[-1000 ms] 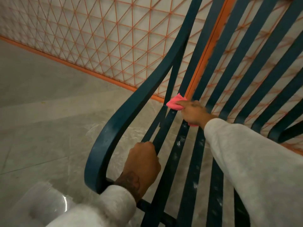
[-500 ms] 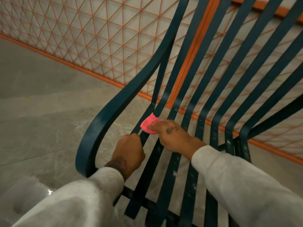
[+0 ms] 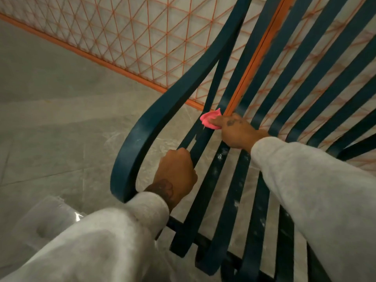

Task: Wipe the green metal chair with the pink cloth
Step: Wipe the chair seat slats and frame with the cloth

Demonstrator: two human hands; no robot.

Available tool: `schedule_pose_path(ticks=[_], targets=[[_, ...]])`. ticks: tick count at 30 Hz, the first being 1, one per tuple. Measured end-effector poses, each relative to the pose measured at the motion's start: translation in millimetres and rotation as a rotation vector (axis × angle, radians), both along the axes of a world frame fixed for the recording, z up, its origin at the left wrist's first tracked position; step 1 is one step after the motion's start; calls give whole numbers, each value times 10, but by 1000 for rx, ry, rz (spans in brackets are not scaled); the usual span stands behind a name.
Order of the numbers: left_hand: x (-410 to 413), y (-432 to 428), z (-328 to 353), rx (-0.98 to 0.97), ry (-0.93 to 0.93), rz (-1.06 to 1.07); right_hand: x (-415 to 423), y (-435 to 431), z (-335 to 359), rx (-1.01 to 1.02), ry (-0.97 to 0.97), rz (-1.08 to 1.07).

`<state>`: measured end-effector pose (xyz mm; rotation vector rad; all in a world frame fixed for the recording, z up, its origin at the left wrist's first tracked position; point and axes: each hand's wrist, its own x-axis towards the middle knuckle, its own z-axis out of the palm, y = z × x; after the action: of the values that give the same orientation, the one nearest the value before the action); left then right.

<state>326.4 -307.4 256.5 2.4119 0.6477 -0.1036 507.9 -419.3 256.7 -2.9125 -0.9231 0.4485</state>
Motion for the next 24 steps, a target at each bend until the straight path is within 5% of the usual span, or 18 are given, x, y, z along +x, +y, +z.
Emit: schedule_pose_path(ticks=[11, 19, 24], targets=[[-233, -22, 1, -68, -128, 105, -1084, -142, 92, 178, 51, 293], [-7, 110, 44, -67, 79, 79, -351, 2, -27, 85, 80, 14], [9, 113, 41, -116, 41, 87, -612, 85, 61, 98, 115, -114]])
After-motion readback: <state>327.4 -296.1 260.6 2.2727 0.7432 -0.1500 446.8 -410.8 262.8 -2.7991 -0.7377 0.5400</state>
